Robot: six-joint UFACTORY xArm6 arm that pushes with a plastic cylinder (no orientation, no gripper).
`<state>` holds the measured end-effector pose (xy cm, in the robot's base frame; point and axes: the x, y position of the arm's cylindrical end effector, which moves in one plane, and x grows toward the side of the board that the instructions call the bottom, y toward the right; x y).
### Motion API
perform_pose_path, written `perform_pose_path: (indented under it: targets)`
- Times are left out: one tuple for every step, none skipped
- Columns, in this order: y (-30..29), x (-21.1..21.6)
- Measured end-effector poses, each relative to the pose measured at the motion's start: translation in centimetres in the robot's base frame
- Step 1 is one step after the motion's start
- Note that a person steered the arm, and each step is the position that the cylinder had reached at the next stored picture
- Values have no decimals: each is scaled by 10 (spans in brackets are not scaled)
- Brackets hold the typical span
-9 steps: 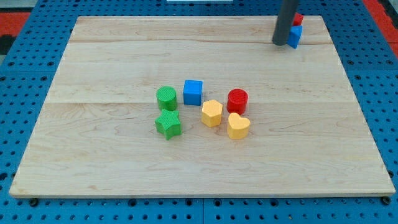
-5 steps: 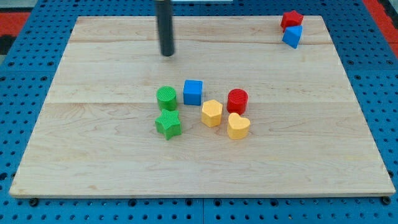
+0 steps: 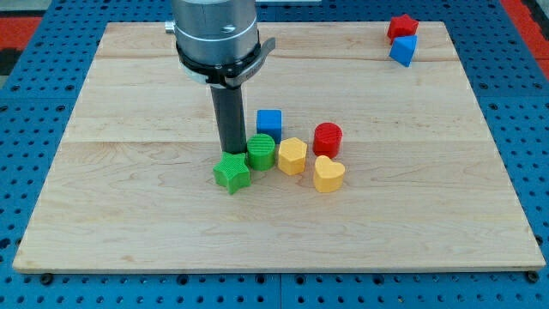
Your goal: Push the blue cube into the blue triangle
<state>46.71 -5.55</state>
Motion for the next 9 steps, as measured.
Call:
perform_pose_path:
  targets:
    - [0,0]
    - [14,0]
    - [39,-4]
    - [39,-29]
    - [19,-60]
    - [15,-77]
    - [35,-81]
    - [70,-86]
    - [78,-114]
